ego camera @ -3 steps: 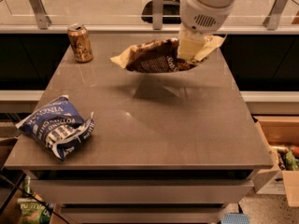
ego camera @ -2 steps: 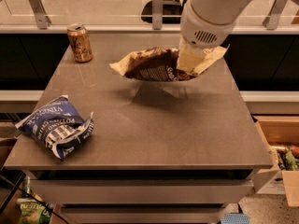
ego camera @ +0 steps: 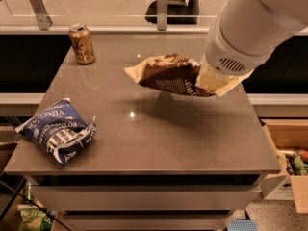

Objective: Move brown chip bag near blue chip bag

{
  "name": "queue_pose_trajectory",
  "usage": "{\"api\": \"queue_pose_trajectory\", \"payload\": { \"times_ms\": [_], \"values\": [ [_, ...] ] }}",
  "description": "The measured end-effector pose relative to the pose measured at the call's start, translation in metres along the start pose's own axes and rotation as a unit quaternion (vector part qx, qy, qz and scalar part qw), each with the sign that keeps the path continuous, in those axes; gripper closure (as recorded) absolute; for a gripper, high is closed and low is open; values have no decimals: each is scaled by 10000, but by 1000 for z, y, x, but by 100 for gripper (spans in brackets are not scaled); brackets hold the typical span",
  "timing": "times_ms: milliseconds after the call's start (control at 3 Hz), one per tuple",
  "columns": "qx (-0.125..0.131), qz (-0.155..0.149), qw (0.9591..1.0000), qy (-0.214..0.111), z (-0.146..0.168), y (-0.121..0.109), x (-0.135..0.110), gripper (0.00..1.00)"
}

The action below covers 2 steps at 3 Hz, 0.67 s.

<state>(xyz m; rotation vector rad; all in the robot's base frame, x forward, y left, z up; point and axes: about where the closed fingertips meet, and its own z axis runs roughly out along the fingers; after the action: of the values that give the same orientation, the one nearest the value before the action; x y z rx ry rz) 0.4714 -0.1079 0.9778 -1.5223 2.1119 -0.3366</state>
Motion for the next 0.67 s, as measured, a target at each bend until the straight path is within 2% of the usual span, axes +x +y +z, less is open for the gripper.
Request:
{"api": "queue_pose_trajectory", "payload": {
  "times_ms": [333, 667],
  "values": [
    [167, 150, 9997, -44, -18, 14, 11, 100],
    [125, 151, 9994, -290, -33, 29, 19, 100]
  ]
}}
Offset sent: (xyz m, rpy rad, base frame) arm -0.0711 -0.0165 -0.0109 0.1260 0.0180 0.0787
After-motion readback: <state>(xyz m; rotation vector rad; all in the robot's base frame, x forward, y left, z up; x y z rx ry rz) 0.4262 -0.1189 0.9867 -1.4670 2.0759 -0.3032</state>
